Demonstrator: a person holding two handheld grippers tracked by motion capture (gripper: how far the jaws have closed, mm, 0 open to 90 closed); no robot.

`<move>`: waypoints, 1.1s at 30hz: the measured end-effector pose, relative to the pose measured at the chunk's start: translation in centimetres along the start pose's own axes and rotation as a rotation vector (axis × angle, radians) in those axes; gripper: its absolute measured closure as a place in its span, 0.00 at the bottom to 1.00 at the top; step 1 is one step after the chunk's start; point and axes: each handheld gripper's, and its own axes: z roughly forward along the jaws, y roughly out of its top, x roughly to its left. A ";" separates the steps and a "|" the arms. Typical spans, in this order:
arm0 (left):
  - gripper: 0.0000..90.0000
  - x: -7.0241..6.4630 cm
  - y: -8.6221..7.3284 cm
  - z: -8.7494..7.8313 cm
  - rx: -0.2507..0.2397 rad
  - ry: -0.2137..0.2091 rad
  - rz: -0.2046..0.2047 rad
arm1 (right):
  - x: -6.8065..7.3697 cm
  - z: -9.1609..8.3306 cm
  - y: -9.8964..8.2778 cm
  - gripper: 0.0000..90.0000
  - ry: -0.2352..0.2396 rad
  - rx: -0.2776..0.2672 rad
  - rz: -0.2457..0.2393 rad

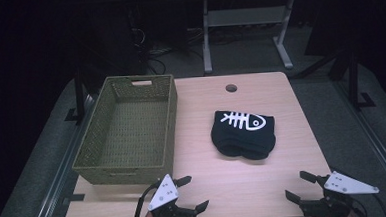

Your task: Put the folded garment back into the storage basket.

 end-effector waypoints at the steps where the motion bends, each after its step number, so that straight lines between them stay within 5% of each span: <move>1: 0.15 -0.1 0.1 0.0 0.003 0.011 0.009 | 0.1 0.1 0.1 0.16 0.000 0.002 -0.001; 5: 0.15 -0.2 0.6 0.3 -0.007 0.023 0.019 | 0.2 0.6 0.7 0.16 0.046 0.037 -0.020; 11: 0.15 -0.4 2.5 1.7 -0.009 -0.013 0.021 | 0.1 1.0 1.8 0.16 0.066 0.054 -0.029; 14: 0.15 -0.2 3.5 2.9 -0.023 -0.032 0.017 | -0.1 1.5 3.4 0.16 0.096 0.065 -0.076; 17: 0.15 0.0 4.2 4.2 -0.018 -0.005 0.071 | -0.3 1.9 4.2 0.16 0.104 0.062 -0.090; 23: 0.16 1.4 5.7 6.5 -0.010 -0.017 0.047 | -1.5 3.1 6.3 0.16 0.071 0.062 -0.102; 28: 0.16 3.6 7.0 8.6 -0.032 0.010 -0.036 | -2.9 4.9 7.9 0.16 0.060 0.077 -0.059; 33: 0.16 4.2 7.5 10.1 -0.010 0.038 -0.033 | -4.0 6.4 8.6 0.16 0.078 0.101 -0.043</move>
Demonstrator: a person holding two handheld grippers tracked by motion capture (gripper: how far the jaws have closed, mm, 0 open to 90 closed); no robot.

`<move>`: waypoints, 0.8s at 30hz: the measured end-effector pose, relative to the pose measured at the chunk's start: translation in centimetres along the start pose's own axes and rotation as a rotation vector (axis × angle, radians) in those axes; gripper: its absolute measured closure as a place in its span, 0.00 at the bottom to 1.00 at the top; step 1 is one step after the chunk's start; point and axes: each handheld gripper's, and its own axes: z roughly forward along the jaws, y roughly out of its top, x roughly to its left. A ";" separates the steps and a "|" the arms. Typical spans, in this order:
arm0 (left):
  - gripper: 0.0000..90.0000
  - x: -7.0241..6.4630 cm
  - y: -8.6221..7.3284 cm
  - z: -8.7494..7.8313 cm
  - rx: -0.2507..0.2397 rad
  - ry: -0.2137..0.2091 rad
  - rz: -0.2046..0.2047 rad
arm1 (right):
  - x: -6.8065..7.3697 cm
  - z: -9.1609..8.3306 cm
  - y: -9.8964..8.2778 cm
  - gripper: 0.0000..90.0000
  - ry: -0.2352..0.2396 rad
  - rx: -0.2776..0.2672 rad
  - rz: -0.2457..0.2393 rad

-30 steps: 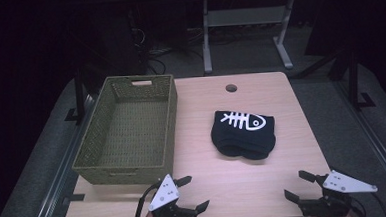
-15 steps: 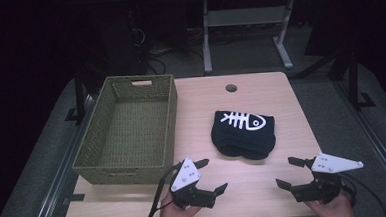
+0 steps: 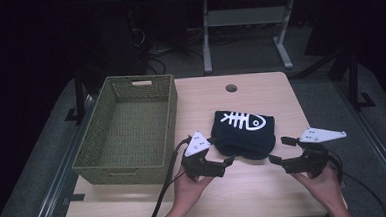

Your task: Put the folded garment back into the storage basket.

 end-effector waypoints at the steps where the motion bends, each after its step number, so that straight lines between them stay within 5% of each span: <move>1: 0.16 0.2 0.2 0.4 0.003 0.010 -0.004 | -0.3 0.3 0.2 0.16 -0.011 0.004 0.003; 3: 0.16 1.2 0.7 1.8 0.029 0.007 -0.061 | -1.5 1.0 0.9 0.16 -0.015 0.010 0.052; 9: 0.16 2.6 1.3 3.9 0.071 0.030 -0.095 | -3.2 1.8 1.6 0.16 -0.040 0.030 0.075; 17: 0.16 5.1 1.4 6.7 0.097 0.047 -0.189 | -5.8 3.0 2.6 0.16 -0.042 0.056 0.128; 20: 0.16 5.4 1.5 7.3 0.106 0.067 -0.189 | -6.2 3.2 2.7 0.16 -0.040 0.046 0.138; 24: 0.19 6.4 1.6 8.4 0.121 0.057 -0.258 | -7.2 4.2 3.0 0.16 -0.041 0.077 0.177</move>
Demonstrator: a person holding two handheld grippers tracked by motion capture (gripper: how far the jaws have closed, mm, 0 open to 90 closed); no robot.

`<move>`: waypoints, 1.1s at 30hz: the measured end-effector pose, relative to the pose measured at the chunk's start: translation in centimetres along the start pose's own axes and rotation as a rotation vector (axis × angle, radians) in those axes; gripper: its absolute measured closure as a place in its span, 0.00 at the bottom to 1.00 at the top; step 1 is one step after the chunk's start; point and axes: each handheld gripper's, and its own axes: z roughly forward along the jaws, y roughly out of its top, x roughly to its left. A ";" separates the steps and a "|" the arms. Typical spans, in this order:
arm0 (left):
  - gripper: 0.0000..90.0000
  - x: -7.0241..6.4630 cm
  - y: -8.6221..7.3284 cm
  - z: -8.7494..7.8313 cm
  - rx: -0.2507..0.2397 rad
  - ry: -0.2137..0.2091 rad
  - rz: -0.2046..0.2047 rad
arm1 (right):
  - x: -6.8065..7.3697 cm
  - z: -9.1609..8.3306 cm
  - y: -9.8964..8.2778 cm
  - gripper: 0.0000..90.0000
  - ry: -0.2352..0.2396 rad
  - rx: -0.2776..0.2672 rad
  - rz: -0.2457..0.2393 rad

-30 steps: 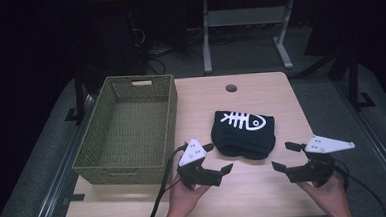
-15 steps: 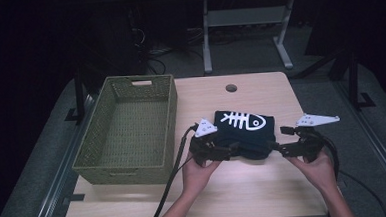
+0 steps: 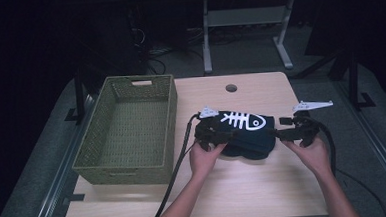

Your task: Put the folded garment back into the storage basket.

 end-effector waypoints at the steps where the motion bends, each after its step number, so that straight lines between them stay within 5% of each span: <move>1: 0.19 0.2 0.1 0.5 0.010 0.027 -0.001 | -0.4 0.5 0.2 0.16 -0.014 0.009 0.014; 6: 0.19 0.8 0.1 1.5 0.037 0.094 0.006 | -1.6 1.8 -0.2 0.16 -0.006 0.047 0.081; 9: 0.19 1.4 -0.1 1.7 0.044 0.105 -0.027 | -2.0 2.3 -0.4 0.16 -0.015 0.068 0.101; 10: 0.20 1.9 -0.2 1.8 0.051 0.095 -0.072 | -2.4 2.6 -0.5 0.16 -0.018 0.080 0.112; 18: 0.22 3.2 -0.6 2.3 0.084 0.114 -0.139 | -3.4 3.7 -1.0 0.20 0.002 0.115 0.189; 21: 0.20 3.8 -1.0 2.6 0.107 0.111 -0.189 | -3.7 4.2 -1.3 0.24 0.011 0.137 0.204; 27: 0.21 4.5 -1.4 2.9 0.115 0.099 -0.226 | -3.9 4.8 -1.5 0.31 0.010 0.170 0.221; 33: 0.23 4.5 -1.5 2.8 0.105 0.115 -0.216 | -3.8 5.0 -1.6 0.37 0.008 0.190 0.214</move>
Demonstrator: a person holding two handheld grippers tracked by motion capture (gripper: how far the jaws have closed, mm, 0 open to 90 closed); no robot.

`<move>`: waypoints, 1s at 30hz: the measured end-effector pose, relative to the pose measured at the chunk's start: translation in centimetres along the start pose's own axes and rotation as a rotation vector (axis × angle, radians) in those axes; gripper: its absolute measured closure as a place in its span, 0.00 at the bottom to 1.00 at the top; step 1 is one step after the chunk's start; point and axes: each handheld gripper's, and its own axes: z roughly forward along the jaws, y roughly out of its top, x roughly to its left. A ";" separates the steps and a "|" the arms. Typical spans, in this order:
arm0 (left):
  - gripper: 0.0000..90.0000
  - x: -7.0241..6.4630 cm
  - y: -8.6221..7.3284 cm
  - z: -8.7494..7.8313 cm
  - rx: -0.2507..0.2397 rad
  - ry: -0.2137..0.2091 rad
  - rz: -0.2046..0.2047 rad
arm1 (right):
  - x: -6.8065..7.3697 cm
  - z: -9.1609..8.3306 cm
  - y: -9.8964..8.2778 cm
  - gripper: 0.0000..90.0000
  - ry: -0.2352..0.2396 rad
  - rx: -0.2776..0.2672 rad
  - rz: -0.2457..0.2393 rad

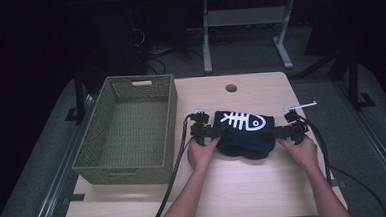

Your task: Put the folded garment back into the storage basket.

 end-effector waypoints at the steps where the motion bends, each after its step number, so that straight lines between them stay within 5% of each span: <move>1: 0.24 -0.1 -0.1 0.0 0.000 -0.009 0.001 | 0.1 0.0 0.0 0.38 -0.005 0.002 0.000; 7: 0.35 -0.3 -0.2 0.1 0.007 -0.021 0.008 | 0.2 0.1 0.0 0.53 -0.007 0.002 0.002; 14: 0.66 -0.8 -0.5 0.1 0.025 -0.061 0.019 | 0.5 0.5 -0.1 0.75 -0.003 0.004 0.019; 22: 0.78 -1.7 -0.8 -0.7 0.016 -0.029 0.089 | 1.3 0.1 -0.1 0.81 -0.008 0.007 -0.011; 30: 0.80 -3.1 -0.6 -2.1 -0.003 -0.038 0.114 | 2.0 -1.4 -0.5 0.82 0.006 -0.017 -0.023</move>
